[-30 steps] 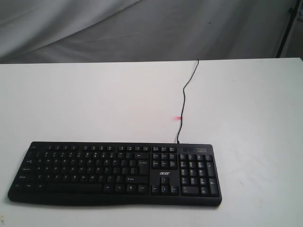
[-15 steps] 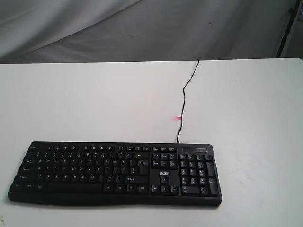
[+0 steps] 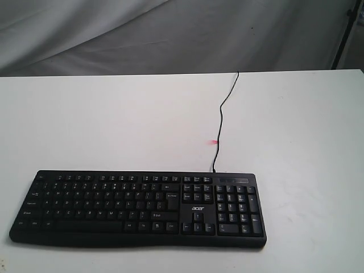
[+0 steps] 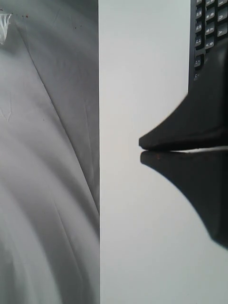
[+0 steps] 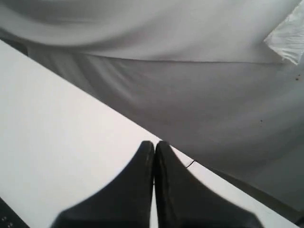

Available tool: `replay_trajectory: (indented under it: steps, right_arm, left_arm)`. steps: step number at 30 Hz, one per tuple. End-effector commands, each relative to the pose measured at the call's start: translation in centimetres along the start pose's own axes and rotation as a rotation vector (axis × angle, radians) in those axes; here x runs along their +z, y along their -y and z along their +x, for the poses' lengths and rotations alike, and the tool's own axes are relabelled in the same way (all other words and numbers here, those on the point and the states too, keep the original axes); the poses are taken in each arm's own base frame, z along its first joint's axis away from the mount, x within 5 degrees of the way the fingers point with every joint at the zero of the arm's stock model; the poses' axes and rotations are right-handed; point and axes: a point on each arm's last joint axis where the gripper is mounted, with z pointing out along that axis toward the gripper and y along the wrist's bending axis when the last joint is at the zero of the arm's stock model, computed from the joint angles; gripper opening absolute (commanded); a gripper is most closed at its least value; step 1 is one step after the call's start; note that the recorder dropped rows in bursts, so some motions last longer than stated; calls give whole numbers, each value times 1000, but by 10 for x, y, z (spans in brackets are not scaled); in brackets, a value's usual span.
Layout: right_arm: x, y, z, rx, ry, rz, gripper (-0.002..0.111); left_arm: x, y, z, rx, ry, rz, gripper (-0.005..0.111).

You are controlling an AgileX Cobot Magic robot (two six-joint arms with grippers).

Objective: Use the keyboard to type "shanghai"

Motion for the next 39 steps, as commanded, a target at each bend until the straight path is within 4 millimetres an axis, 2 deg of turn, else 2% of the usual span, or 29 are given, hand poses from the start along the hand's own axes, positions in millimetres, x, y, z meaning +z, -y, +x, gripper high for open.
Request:
replay_trajectory:
  steps: [1, 8, 19, 24, 27, 32, 35, 39]
  right_arm:
    - [25, 2, 7, -31, -57, -34, 0]
    - [59, 7, 12, 29, -44, -33, 0]
    - [90, 13, 9, 237, 89, -24, 0]
    - [125, 11, 30, 254, -7, -65, 0]
    - [154, 5, 55, 162, -138, -145, 0]
    - [203, -25, 101, -3, -328, -343, 0]
    - [226, -53, 118, -95, -371, -433, 0]
    - [248, -92, 130, -224, -357, -493, 0]
  left_arm:
    - [0, 0, 0, -5, -1, 5, 1]
    - [0, 0, 0, -5, -1, 5, 1]
    - [0, 0, 0, -5, -1, 5, 1]
    - [0, 0, 0, -5, -1, 5, 1]
    - [0, 0, 0, -5, -1, 5, 1]
    - [0, 0, 0, -5, -1, 5, 1]
    - [0, 0, 0, -5, -1, 5, 1]
    - [0, 0, 0, -5, -1, 5, 1]
